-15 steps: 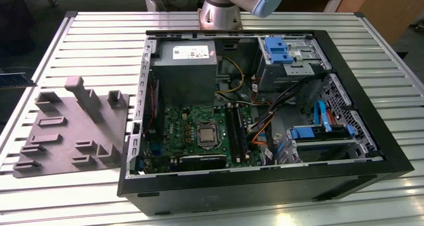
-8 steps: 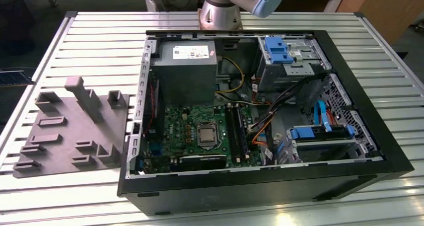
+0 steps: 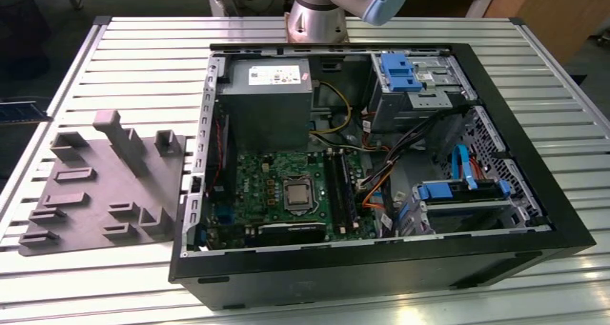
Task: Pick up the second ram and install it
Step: 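Pick up the second ram and move it above second insertion slot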
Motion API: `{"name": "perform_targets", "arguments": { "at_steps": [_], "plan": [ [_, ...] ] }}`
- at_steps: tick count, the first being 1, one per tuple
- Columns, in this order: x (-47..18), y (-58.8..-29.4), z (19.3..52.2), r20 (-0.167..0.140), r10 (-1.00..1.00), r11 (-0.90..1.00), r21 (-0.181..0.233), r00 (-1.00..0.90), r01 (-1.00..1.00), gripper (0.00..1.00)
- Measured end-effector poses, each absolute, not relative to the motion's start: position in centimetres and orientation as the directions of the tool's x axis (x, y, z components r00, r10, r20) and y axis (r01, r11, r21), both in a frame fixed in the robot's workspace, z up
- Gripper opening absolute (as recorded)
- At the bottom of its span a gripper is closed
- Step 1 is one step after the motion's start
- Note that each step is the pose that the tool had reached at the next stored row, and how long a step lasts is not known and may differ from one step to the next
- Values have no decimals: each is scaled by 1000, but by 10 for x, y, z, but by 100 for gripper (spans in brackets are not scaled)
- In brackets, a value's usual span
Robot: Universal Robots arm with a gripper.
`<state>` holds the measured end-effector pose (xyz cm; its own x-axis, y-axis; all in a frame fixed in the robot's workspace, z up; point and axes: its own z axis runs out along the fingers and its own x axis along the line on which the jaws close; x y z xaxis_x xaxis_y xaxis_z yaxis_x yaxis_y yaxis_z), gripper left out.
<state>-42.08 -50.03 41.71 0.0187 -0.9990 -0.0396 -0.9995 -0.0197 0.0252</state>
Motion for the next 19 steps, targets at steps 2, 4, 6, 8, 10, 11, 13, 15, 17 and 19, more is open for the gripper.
{"name": "perform_targets", "arguments": {
  "at_steps": [2,4,6,8,10,11,13,15,17,19],
  "plan": [
    [-418,-500,417,-40,-999,-20,25,19,-999,11],
    [-415,-500,417,-40,-999,-20,25,19,-999,11],
    [-412,-500,417,-40,-999,-20,25,19,-999,11],
    [-409,-500,417,-40,-999,-20,25,19,-999,11],
    [-407,-500,417,-40,-999,-20,25,19,-999,11],
    [-405,-500,417,-40,-999,-20,25,19,-999,11],
    [-403,-500,417,-40,-999,-20,25,19,-999,11],
    [-401,-500,417,-40,-999,-20,25,19,-999,11],
    [-398,-500,417,-40,-999,-20,25,19,-999,11],
    [-396,-500,417,-40,-999,-20,25,19,-999,11]
  ]
}}
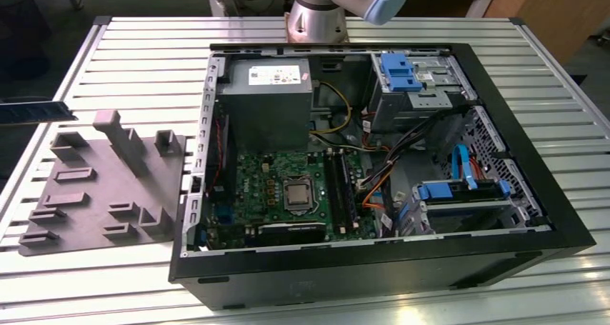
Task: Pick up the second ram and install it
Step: 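Pick up the second ram and move it above second insertion slot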
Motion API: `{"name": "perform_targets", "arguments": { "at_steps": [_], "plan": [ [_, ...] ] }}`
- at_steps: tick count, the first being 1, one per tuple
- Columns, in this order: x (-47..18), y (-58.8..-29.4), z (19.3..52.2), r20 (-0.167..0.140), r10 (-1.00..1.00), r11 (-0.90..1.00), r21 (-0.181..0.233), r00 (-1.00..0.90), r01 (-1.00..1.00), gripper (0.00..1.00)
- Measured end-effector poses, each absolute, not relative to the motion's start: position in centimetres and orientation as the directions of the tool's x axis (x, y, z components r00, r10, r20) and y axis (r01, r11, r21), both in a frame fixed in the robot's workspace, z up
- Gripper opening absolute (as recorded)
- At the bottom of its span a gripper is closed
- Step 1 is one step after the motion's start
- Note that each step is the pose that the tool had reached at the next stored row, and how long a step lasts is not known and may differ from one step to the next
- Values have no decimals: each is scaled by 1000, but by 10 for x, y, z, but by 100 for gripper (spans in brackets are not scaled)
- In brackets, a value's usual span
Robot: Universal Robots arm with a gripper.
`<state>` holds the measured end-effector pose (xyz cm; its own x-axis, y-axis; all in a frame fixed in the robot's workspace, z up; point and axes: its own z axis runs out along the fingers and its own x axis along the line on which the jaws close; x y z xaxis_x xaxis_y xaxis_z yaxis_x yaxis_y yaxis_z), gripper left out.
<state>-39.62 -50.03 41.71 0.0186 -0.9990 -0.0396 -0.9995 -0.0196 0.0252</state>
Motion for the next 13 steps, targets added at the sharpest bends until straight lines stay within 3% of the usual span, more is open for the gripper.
{"name": "perform_targets", "arguments": {
  "at_steps": [13],
  "plan": [
    [-384,-500,417,-40,-999,-20,25,19,-999,11]
  ]
}}
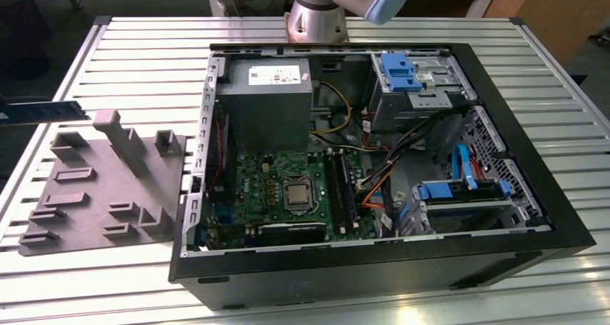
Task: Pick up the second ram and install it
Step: 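Pick up the second ram and move it above second insertion slot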
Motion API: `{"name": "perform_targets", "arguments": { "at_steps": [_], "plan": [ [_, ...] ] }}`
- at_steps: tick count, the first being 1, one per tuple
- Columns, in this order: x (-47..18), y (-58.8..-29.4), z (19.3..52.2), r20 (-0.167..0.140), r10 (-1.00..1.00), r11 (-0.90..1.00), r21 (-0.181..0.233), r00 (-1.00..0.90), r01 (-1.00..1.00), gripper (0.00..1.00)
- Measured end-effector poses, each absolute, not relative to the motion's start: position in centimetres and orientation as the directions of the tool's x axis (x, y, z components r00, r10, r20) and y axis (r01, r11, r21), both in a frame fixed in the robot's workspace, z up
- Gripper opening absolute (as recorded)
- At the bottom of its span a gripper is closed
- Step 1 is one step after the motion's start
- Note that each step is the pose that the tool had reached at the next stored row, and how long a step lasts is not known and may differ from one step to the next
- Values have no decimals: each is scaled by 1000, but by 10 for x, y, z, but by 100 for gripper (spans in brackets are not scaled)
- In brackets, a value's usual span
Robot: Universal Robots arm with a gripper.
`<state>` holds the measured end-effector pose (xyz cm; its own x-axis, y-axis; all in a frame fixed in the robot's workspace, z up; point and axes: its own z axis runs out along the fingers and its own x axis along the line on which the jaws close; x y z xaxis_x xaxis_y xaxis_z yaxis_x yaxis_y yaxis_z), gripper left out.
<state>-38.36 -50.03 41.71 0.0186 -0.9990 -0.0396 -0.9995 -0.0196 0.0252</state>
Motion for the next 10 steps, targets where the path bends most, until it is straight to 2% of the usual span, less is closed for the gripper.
{"name": "perform_targets", "arguments": {
  "at_steps": [10],
  "plan": [
    [-374,-500,417,-40,-999,-20,25,19,-999,11]
  ]
}}
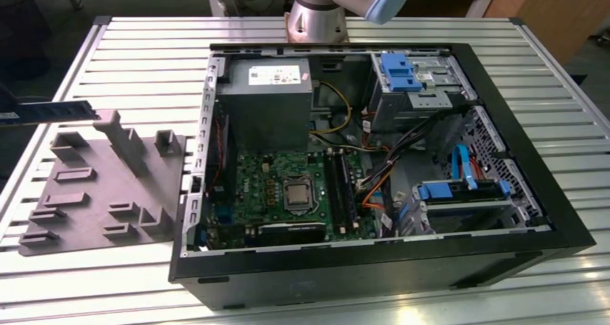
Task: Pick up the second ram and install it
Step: 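Pick up the second ram and move it above second insertion slot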
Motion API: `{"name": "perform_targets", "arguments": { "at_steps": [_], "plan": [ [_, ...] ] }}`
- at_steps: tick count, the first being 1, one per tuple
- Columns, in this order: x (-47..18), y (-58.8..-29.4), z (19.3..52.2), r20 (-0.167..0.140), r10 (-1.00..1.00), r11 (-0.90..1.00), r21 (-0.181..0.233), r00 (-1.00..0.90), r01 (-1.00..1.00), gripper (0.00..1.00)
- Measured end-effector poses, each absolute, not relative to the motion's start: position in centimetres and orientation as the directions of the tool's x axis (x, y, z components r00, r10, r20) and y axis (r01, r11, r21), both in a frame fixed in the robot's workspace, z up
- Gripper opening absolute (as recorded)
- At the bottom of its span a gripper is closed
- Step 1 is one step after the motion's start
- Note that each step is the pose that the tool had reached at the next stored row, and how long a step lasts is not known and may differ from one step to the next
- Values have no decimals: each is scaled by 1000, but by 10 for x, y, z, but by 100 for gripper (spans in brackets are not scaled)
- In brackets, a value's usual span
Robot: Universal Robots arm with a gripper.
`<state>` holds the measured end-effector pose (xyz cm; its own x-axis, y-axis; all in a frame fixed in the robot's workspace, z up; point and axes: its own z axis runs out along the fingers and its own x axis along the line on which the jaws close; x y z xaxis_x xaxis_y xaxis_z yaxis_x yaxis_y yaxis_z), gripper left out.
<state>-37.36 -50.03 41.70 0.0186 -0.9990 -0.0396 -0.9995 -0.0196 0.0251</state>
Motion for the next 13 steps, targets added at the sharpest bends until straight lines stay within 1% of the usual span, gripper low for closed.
{"name": "perform_targets", "arguments": {
  "at_steps": [13],
  "plan": [
    [-359,-500,417,-40,-999,-20,25,19,-999,11]
  ]
}}
